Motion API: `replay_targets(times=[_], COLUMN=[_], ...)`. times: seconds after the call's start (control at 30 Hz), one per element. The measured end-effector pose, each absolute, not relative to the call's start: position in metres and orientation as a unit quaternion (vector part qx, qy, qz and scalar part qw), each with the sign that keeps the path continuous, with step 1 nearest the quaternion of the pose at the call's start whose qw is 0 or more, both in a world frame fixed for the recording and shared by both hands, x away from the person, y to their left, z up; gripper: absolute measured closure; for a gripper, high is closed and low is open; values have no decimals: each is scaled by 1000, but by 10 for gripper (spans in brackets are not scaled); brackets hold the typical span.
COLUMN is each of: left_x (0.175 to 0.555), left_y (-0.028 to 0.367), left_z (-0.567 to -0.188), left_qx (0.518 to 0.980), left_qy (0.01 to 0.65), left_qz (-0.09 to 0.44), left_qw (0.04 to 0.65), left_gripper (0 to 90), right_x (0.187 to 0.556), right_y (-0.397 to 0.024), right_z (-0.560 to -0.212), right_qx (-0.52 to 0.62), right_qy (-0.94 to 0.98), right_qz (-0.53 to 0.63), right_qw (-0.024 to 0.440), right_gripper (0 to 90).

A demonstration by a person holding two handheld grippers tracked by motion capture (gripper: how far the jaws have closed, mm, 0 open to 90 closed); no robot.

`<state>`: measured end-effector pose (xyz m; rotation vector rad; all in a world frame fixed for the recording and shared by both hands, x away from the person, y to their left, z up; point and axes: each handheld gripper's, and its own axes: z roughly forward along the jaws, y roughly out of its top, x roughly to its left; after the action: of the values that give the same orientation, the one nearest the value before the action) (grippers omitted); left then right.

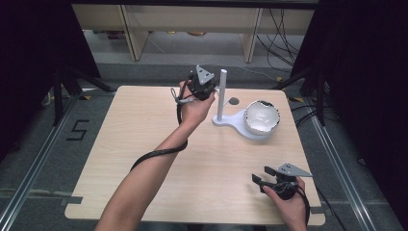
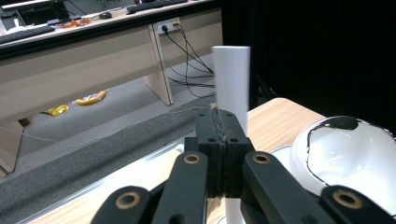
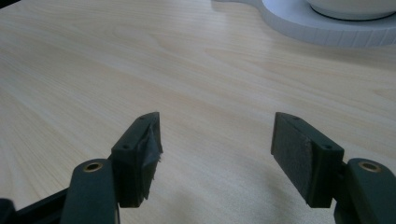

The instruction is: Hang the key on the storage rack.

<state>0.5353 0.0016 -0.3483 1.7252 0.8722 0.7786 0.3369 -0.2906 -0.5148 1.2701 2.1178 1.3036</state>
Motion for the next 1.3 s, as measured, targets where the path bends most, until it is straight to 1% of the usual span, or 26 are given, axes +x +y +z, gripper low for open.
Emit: replay_targets(times=[0.07, 0.2, 0.37, 0.4, 0.43, 0.47, 0.5, 0.53, 0.63, 0.7, 0.73, 0.77, 0.8, 0.9, 0.93, 0.97, 1.1, 1.17, 1.2, 1.3], left_x=[535, 534, 528, 526, 524, 522, 520, 517, 507, 505, 498, 492, 488, 472, 469, 463, 446, 441, 430, 411], left_y=[-1, -1, 3, 6, 8, 11, 13, 18, 31, 37, 44, 50, 56, 77, 83, 94, 126, 133, 148, 170], left_z=[-349, -346, -339, -338, -338, -337, -338, -338, -338, -337, -337, -337, -338, -344, -346, -349, -362, -366, -376, -398], left_qx=[717, 708, 703, 702, 703, 704, 707, 710, 713, 714, 715, 718, 720, 725, 725, 724, 719, 718, 717, 716], left_qy=[358, 356, 348, 347, 346, 347, 349, 341, 348, 342, 346, 341, 329, 325, 326, 327, 336, 338, 342, 346], left_qz=[325, 331, 336, 335, 332, 324, 313, 313, 303, 309, 300, 300, 309, 315, 317, 322, 329, 329, 331, 335], left_qw=[503, 513, 521, 524, 526, 527, 530, 531, 528, 528, 529, 527, 527, 519, 518, 515, 512, 512, 509, 505], left_gripper=[894, 887, 815, 779, 779, 750, 692, 618, 533, 482, 450, 427, 401, 371, 366, 363, 357, 354, 351, 344], right_x=[336, 337, 337, 338, 338, 337, 336, 336, 335, 335, 335, 336, 334, 336, 334, 336, 336, 336, 336, 336], right_y=[-290, -291, -291, -291, -291, -291, -290, -290, -291, -290, -291, -291, -289, -293, -291, -293, -293, -293, -293, -293], right_z=[-515, -515, -515, -516, -516, -515, -516, -516, -514, -515, -515, -515, -514, -515, -514, -514, -515, -515, -515, -515], right_qx=[452, 446, 450, 445, 445, 445, 460, 459, 463, 465, 464, 463, 475, 452, 467, 457, 456, 457, 455, 456], right_qy=[745, 748, 747, 748, 748, 748, 740, 739, 740, 739, 736, 739, 734, 740, 734, 740, 738, 738, 738, 738], right_qz=[461, 459, 458, 464, 464, 463, 462, 464, 461, 461, 465, 461, 459, 463, 463, 462, 464, 462, 463, 462], right_qw=[169, 175, 172, 166, 166, 166, 168, 166, 161, 160, 162, 166, 158, 183, 166, 175, 179, 182, 183, 184], right_gripper=[342, 342, 342, 342, 342, 342, 342, 342, 342, 342, 343, 343, 343, 343, 343, 344, 343, 343, 343, 343])
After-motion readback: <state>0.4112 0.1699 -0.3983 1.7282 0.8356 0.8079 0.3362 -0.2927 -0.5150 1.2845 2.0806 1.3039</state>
